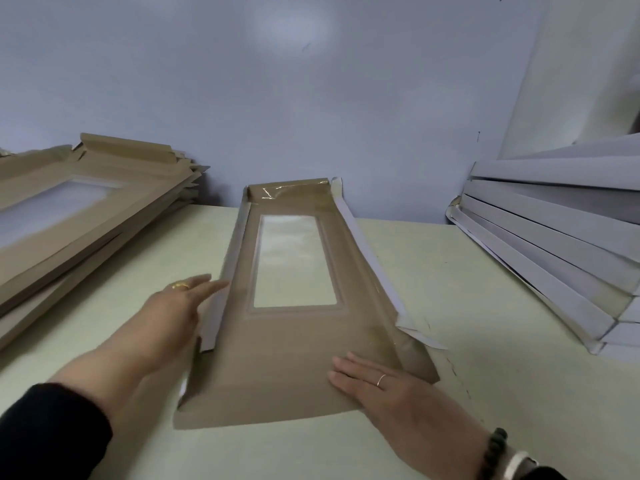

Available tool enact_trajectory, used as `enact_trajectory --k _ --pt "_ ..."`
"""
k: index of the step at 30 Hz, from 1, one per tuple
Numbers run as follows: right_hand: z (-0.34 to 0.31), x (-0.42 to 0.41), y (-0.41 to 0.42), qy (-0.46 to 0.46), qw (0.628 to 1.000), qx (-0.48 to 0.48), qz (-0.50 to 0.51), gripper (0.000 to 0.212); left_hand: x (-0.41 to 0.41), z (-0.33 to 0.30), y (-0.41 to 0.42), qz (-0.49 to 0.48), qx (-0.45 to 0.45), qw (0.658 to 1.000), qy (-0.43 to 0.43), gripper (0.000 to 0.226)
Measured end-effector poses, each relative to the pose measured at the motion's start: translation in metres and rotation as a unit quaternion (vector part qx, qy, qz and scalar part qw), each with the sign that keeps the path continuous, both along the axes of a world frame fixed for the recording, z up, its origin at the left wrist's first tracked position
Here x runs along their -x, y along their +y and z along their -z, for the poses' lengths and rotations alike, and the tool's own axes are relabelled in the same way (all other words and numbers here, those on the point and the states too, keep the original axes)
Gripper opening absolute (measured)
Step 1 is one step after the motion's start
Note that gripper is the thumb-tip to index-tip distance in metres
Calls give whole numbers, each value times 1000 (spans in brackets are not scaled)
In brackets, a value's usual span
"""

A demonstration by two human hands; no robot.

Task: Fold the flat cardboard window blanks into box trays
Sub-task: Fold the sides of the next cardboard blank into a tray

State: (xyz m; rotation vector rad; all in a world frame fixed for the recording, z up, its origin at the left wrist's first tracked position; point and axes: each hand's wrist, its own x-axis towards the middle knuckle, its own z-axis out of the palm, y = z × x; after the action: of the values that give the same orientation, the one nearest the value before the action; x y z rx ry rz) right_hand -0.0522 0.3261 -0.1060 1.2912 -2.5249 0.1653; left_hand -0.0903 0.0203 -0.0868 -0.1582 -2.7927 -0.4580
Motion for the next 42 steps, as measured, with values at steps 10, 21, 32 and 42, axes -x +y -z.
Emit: enact_trajectory --k 10,21,32,42 --pt "9 -13 -21 72 992 9 105 85 -85 -6 79 140 138 981 -3 75" --pt "-3 -2 4 -146 970 178 81 24 -79 11 37 149 -53 987 0 47" --pt "4 31 -15 -174 901 312 246 13 -47 15 56 -7 -44 998 45 32" --pt "1 48 -16 -79 952 169 242 18 -39 19 64 101 69 993 3 67"
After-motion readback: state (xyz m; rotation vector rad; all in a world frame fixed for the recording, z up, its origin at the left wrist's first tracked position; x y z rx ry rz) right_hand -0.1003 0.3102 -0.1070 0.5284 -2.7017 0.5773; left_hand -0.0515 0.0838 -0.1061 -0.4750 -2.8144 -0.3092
